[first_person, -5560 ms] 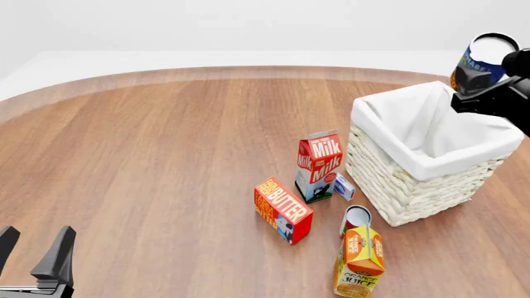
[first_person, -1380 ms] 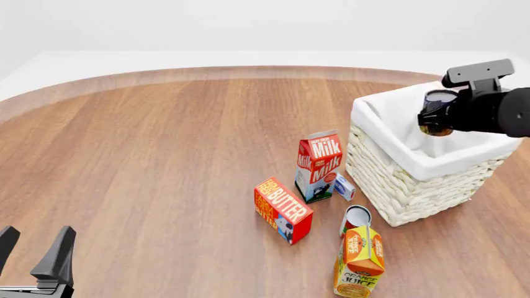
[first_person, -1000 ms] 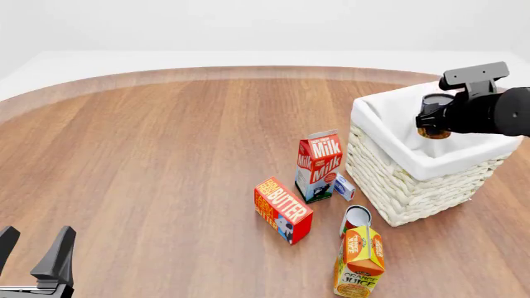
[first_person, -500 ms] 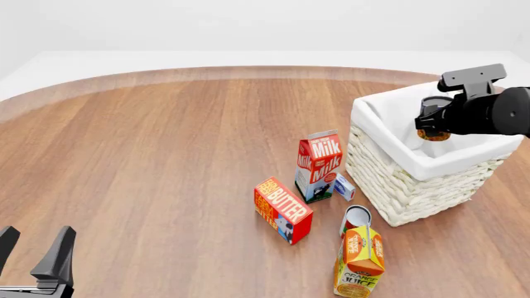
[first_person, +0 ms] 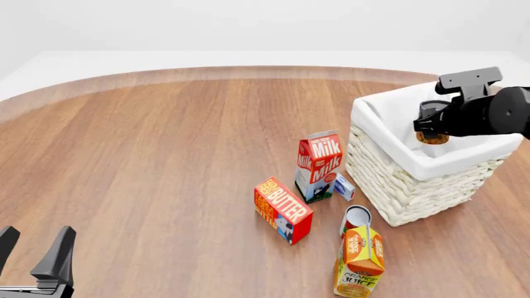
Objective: Pick up the alphabet soup, and put it in the basket.
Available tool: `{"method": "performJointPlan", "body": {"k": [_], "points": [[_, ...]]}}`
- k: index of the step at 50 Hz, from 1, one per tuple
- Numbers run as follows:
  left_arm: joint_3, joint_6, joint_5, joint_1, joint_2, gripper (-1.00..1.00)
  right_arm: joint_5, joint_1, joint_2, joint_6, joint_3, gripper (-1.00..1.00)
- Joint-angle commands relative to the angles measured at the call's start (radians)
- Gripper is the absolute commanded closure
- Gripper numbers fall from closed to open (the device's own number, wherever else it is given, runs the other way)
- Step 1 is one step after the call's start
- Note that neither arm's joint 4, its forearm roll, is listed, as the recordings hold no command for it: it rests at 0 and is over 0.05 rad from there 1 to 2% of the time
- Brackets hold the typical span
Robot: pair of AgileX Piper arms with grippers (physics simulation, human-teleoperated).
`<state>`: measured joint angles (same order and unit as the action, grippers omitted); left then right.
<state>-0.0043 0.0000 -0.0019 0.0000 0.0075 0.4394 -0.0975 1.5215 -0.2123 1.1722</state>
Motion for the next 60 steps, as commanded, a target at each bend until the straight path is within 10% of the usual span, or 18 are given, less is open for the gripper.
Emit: {"method": "performJointPlan", "body": {"k": [1, 51, 52, 60], "points": [[0.000, 0.000, 0.000, 0.000, 0.000, -1.00, 0.010, 0.001, 0.006, 0.020, 0.013, 1.00], [0.000, 0.000, 0.000, 0.000, 0.000, -1.00, 0.045, -0.006, 0.041, 0.019, 0.031, 1.00], [0.000, 0.000, 0.000, 0.000, 0.000, -1.00, 0.048, -0.010, 0.045, 0.023, 0.034, -1.00], [0.000, 0.000, 0.000, 0.000, 0.000, -1.00, 0.041, -0.020, 0.041, 0.023, 0.035, -1.00]]}}
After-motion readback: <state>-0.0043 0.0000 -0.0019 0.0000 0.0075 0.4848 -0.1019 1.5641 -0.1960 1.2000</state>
